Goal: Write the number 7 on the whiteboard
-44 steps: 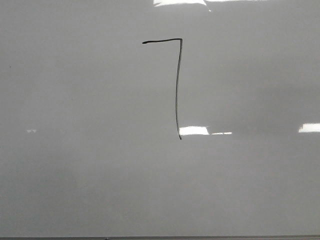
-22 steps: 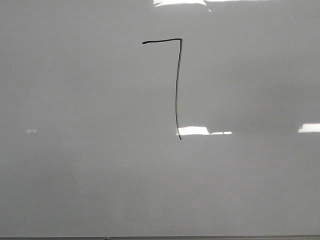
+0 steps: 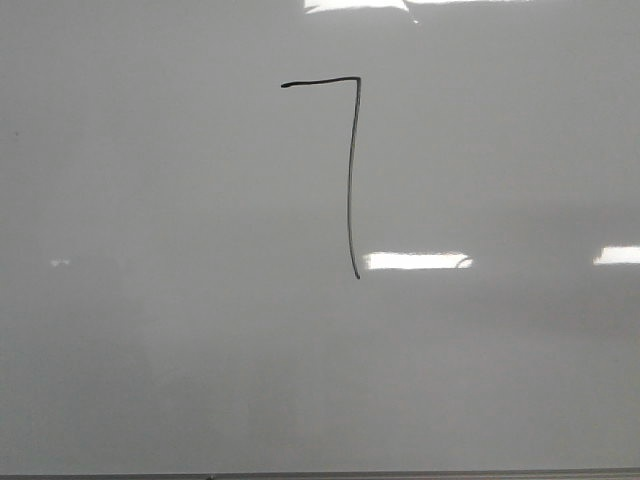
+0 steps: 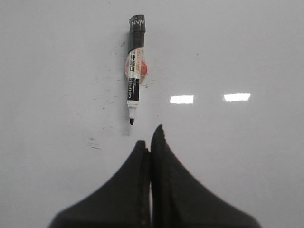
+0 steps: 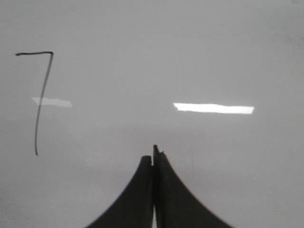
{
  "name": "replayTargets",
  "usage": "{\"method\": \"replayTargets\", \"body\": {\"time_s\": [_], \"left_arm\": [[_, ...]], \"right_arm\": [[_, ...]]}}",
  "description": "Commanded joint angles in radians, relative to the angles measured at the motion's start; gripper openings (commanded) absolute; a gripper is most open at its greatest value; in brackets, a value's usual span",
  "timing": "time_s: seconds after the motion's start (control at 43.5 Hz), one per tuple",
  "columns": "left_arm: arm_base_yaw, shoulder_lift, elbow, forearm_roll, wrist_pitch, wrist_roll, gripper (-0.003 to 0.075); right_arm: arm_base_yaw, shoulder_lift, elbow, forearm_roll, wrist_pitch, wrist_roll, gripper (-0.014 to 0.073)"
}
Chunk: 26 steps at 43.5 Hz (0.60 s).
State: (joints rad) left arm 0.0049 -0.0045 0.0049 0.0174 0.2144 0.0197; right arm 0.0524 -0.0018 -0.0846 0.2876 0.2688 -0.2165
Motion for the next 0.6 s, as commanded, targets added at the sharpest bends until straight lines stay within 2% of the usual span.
{"method": "replayTargets", "body": {"time_s": [0.0,0.207,0.574], "left_arm": [[-0.001,-0.014,0.005,0.001,-0.078,-0.013,-0.0020],[-0.001,-0.014,0.005,0.001,-0.078,-0.013,-0.0020],[-0.001,-0.014,0.005,0.001,-0.078,-0.013,-0.0020]], "right_arm": [[-0.014,-0.028,0.042,-0.094,-0.104,0.102,-0.0069],[-0.014,-0.025,0.107,-0.216,-0.203,0.185,-0.0069],[-0.014,-0.025,0.107,-0.217,-0.199,0.196,-0.0069]]}}
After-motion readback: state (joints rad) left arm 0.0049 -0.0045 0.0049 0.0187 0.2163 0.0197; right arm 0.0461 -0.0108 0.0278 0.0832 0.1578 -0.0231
